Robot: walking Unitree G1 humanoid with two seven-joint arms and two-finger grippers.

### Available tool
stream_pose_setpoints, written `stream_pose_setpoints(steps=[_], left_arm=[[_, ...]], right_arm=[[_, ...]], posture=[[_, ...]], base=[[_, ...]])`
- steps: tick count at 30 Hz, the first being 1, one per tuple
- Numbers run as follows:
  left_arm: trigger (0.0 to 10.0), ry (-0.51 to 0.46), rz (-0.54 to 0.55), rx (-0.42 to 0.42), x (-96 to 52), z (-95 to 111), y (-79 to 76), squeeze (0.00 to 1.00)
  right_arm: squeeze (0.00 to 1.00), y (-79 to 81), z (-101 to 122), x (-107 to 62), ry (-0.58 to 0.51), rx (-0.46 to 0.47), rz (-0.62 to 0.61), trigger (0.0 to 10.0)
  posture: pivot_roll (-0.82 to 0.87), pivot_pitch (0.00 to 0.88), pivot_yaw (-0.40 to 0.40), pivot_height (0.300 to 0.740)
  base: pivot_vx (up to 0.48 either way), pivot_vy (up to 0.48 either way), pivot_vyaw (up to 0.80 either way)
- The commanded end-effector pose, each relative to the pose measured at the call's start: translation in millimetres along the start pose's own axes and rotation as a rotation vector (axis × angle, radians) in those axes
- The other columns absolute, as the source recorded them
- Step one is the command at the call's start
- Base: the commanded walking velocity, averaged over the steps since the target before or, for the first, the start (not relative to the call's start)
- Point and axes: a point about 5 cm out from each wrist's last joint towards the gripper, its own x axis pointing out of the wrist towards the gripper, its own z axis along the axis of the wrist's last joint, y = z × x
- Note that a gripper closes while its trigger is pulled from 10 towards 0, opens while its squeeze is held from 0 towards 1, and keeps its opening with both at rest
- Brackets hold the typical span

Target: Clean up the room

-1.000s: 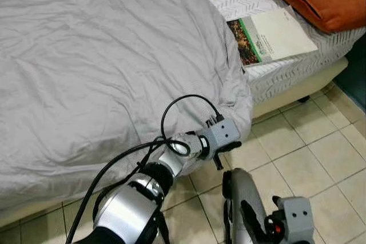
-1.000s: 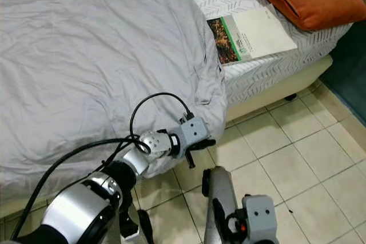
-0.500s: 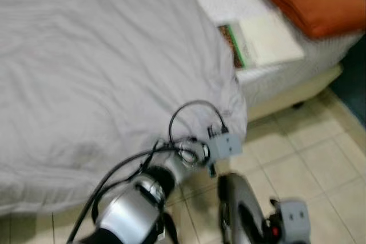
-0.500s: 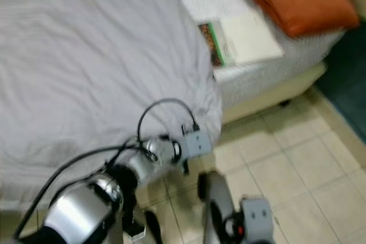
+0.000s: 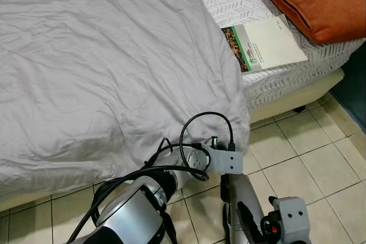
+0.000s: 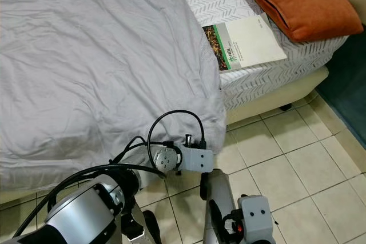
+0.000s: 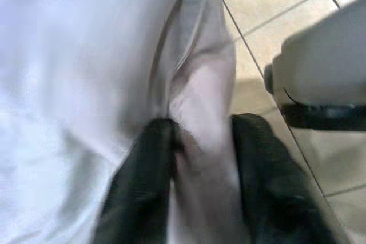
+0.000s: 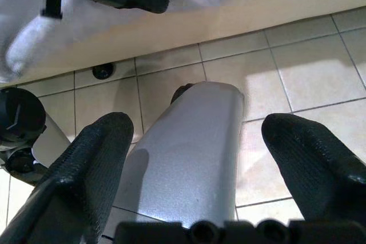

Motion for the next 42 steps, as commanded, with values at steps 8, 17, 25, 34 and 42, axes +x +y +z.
stream_pose_setpoints(steps=[8,17,25,34,42], left_arm=[[10.0,-0.353,-0.039,-0.359,16.4,84.8,-10.8,1.00],[10.0,-0.271,0.319,-0.785,-24.4,-23.4,33.9,1.00],[10.0,-0.176,0.715,-0.978,-94.5,-115.6,31.2,1.00],[10.0,-0.078,0.868,-1.117,-122.5,-123.8,-35.5,0.00],[10.0,-0.035,0.845,-1.125,-116.4,-117.8,-45.7,0.00]], right_arm=[[0.00,-1.3,-7.5,4.2,0.034,-0.002,0.008,10.0],[0.00,-15.4,11.2,41.2,-0.063,0.036,-0.044,10.0],[0.00,-35.7,38.2,86.0,-0.178,0.090,-0.098,10.0],[0.00,-27.2,56.8,116.0,-0.254,0.111,-0.013,10.0],[0.00,-15.3,60.7,121.4,-0.285,0.114,0.025,10.0]], posture=[[-0.39,0.321,0.071,0.584],[-0.31,0.194,0.087,0.584],[-0.19,0.011,0.094,0.584],[-0.08,0.000,0.059,0.584],[-0.07,0.000,0.044,0.599]], base=[[0.000,0.000,0.00],[0.000,0.000,0.00],[0.000,0.000,0.33],[0.000,0.000,0.64],[0.000,0.000,0.00]])
